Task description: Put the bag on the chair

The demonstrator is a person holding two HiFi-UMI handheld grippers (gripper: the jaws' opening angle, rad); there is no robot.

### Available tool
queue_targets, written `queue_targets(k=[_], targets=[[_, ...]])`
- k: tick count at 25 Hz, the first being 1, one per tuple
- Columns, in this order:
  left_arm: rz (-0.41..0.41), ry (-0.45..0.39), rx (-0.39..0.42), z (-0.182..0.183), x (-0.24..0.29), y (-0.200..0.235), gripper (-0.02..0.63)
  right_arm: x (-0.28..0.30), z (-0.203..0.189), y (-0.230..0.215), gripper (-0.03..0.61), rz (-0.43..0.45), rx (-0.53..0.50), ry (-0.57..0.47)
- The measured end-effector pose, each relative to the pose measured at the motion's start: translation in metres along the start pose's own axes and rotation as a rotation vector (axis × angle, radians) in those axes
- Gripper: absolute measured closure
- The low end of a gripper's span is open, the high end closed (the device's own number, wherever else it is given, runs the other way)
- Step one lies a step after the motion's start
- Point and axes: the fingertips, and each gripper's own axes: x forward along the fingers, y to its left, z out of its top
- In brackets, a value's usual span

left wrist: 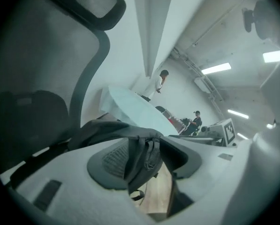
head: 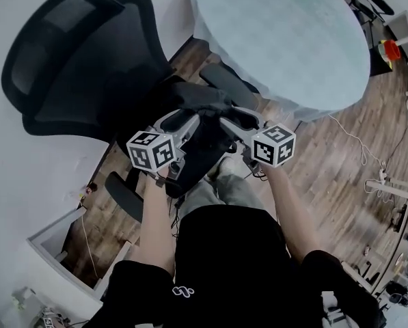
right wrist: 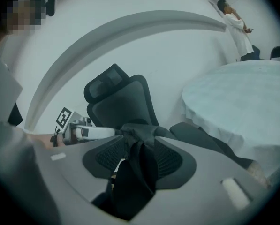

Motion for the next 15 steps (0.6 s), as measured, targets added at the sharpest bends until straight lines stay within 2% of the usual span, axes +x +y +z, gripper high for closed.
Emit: queue_targets(k=[2,4,8,10,13,15], targets=[[0.089,-0.012,0.069,0.006,-0.006,-0.002,0.413,-0.003,0.012,-0.002,0.368,-0.008,0.017,-0.042],[0.145,-0.054,0.12,0.018,-0.015,-0.01,0.437,-0.002,0.024,0.003,0.371,0.001,0.017,-0.073],[0.166,-0.189,0.139,0.056,-0.029,-0.026,0.54,0.009,0.049,0.022,0.401,0.02,-0.018,-0.136],[0.185,-0.256,0.138,0.075,-0.036,-0.029,0.618,0.013,0.062,0.032,0.455,0.024,-0.033,-0.181],[0.201,-0.318,0.157,0.103,-0.04,-0.035,0.617,0.014,0.091,0.044,0.576,0.03,-0.039,-0.262],[0.243,-0.34,0.186,0.119,-0.041,-0.037,0.617,0.014,0.111,0.051,0.575,0.035,-0.042,-0.304]])
